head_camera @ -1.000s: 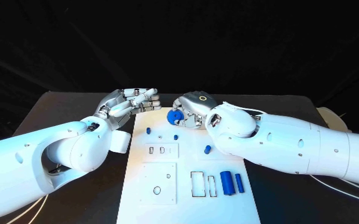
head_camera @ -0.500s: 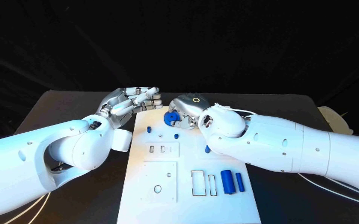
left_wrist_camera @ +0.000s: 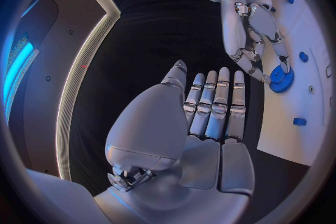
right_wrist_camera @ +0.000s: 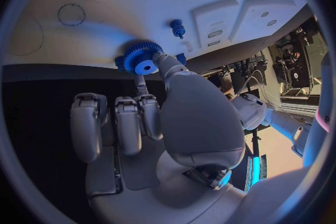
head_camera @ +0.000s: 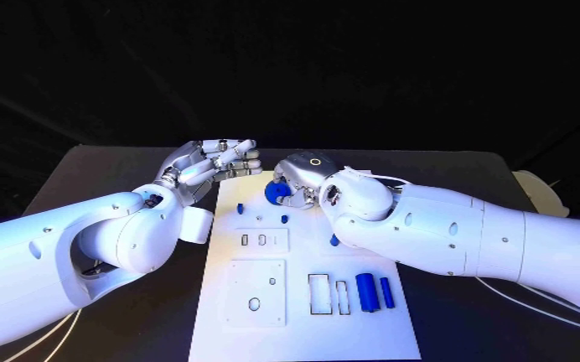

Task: Assemble the parts on the task board

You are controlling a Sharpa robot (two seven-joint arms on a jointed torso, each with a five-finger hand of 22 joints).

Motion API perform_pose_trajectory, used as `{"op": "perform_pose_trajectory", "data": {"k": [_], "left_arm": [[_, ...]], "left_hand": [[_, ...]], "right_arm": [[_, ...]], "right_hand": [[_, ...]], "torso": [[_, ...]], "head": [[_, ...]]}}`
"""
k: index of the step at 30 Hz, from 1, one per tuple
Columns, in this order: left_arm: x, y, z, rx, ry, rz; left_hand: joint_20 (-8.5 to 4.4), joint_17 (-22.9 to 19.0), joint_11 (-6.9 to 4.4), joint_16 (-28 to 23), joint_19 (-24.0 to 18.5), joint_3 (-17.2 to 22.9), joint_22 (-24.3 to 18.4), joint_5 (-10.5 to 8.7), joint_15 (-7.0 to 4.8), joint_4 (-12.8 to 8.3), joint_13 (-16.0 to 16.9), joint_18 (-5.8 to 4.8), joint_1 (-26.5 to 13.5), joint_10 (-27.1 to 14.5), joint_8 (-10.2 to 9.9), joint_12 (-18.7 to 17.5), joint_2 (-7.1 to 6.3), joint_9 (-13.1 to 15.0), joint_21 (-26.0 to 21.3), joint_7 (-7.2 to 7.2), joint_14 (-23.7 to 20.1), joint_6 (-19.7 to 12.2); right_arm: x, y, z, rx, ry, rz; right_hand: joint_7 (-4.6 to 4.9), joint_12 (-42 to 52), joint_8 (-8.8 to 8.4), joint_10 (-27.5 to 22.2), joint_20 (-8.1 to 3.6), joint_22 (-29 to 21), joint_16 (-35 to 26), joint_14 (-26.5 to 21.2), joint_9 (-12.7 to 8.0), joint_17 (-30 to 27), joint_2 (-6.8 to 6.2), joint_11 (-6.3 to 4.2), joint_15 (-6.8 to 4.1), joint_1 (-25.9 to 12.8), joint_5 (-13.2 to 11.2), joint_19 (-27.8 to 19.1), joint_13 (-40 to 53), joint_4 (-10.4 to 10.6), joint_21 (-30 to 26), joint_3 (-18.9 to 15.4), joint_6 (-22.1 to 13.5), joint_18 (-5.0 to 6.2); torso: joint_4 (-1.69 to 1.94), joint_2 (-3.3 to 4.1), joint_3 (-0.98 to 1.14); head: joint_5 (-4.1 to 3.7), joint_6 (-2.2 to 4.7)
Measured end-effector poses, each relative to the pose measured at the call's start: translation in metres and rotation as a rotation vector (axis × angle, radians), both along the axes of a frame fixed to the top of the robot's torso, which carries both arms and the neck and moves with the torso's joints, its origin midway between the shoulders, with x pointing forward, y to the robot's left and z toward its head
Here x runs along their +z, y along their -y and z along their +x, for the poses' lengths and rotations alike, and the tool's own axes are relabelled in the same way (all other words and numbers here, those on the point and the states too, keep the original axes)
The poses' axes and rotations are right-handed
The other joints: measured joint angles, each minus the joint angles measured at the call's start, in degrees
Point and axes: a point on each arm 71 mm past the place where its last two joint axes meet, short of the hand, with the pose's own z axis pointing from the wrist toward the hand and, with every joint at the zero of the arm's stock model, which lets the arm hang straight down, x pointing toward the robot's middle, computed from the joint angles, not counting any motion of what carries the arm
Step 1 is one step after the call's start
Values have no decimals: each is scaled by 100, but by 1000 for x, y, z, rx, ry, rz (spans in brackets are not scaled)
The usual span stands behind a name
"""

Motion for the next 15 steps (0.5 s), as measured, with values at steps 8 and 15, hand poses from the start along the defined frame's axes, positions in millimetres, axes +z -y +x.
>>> {"op": "perform_pose_trajectory", "data": {"k": [8, 15], "left_arm": [[0, -1, 0, 3, 0, 1], [0, -1, 0, 4, 0, 1]], "left_hand": [[0, 0, 0, 0, 0, 0, 0, 0, 0, 0, 0, 0, 0, 0, 0, 0, 0, 0, 0, 0, 0, 0], [0, 0, 0, 0, 0, 0, 1, 0, 0, 0, 0, -1, 0, 0, 1, 0, 0, 0, 0, 0, 0, 0]], "right_arm": [[-2, -1, 2, -3, -5, -7], [-3, -1, 3, -4, -13, -14]], "right_hand": [[28, -16, -285, -54, 21, 0, 0, 0, -97, 0, -95, 95, 1, -252, -214, 21, 0, 97, -11, 33, -108, 2], [73, -37, -499, -93, 64, -1, 0, -19, -171, 0, -216, 135, 65, -537, -454, 20, 0, 340, -27, -263, -194, 3]], "torso": [[0, 1, -3], [0, 2, -3]], "head": [[6, 12], [1, -2]]}}
